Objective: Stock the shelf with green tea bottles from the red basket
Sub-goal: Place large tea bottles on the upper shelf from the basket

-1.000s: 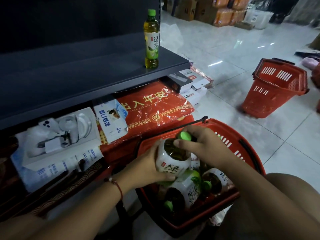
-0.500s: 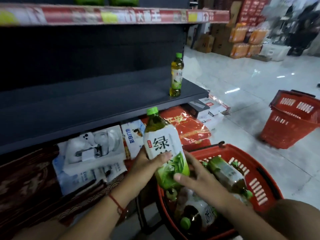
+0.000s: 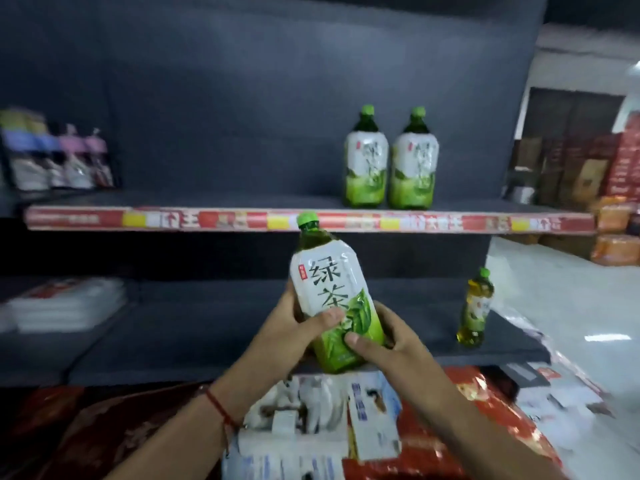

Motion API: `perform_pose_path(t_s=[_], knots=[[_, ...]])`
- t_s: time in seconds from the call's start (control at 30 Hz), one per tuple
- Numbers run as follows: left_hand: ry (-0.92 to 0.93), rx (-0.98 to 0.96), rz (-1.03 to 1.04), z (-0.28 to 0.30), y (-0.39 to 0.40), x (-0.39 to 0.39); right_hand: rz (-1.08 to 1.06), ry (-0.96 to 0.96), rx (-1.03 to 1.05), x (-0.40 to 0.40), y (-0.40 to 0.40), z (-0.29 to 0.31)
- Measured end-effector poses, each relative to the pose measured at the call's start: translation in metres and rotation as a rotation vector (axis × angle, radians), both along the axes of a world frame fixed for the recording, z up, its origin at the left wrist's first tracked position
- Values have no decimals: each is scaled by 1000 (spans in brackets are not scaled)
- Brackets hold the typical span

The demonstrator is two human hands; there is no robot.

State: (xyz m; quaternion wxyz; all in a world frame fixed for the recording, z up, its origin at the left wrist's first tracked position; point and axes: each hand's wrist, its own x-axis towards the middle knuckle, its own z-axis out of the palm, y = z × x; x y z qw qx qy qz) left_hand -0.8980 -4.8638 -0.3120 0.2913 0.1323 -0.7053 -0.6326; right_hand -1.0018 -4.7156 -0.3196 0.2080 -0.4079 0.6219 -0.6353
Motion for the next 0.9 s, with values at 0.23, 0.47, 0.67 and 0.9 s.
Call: perform_pose_path(t_s=[0.23, 0.47, 0.67, 0.9], knots=[[157, -360, 169, 121, -61, 0, 33, 293, -101, -16, -80, 111], [55, -582, 301, 169, -122, -58, -212, 507, 10, -73, -152, 160], [-2, -626, 296, 168, -156, -125, -462, 457, 143, -110, -192, 156], [22, -624, 419, 150, -174, -171, -507, 466, 218, -130, -222, 150]])
